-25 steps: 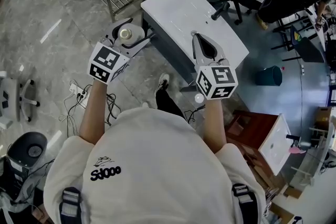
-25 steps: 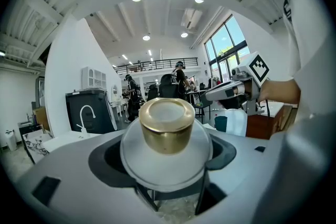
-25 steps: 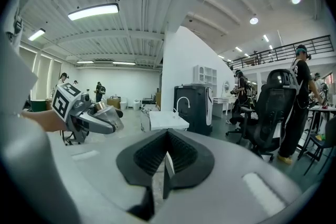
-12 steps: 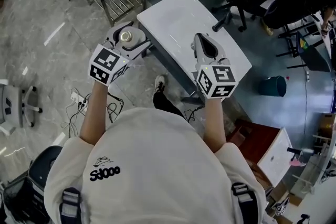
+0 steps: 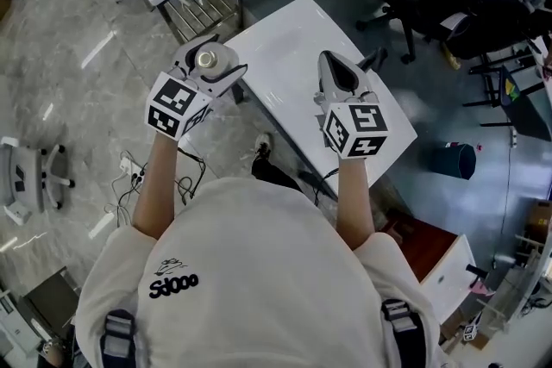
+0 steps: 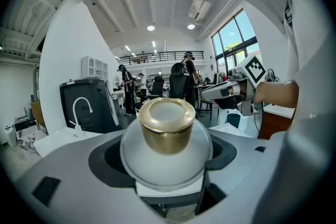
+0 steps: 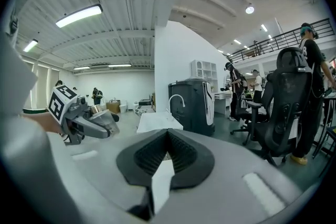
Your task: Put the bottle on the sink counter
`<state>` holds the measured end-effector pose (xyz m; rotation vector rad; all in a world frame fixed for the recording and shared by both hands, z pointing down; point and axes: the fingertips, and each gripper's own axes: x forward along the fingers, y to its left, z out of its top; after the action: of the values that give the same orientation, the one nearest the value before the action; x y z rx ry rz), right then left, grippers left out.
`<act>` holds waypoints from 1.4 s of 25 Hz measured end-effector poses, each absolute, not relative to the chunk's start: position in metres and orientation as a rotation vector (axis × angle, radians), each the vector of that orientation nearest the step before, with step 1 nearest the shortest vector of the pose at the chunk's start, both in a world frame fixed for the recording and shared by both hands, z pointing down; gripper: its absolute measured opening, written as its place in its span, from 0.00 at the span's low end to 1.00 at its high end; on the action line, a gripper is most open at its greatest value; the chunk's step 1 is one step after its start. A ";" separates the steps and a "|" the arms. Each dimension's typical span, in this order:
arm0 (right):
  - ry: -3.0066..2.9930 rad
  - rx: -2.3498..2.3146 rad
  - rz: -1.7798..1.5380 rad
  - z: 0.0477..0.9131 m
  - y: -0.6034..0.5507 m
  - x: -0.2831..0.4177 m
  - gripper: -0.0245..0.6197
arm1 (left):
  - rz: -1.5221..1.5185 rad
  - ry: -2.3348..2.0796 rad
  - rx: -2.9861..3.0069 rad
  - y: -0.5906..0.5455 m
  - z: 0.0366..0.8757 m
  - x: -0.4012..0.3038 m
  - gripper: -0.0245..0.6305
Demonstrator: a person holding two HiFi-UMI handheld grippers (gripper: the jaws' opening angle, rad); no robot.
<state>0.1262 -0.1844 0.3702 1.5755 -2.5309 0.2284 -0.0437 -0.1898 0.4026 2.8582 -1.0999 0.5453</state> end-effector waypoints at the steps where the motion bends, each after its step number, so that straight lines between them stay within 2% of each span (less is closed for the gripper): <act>1: -2.531 1.570 0.237 0.372 -0.190 0.128 0.05 | 0.557 -1.094 2.859 -0.195 0.404 -0.041 0.56; 25: -2.456 1.533 0.493 0.442 -0.268 0.166 0.05 | 0.639 -0.994 2.769 -0.304 0.452 0.010 0.56; 35: -2.303 1.660 0.566 0.467 -0.286 0.166 0.05 | 0.705 -0.741 2.824 -0.347 0.490 0.032 0.56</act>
<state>0.1658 -0.2859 0.4674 1.6598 -2.3030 0.5659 0.0322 -0.3467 0.4902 2.8241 -0.7414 0.7055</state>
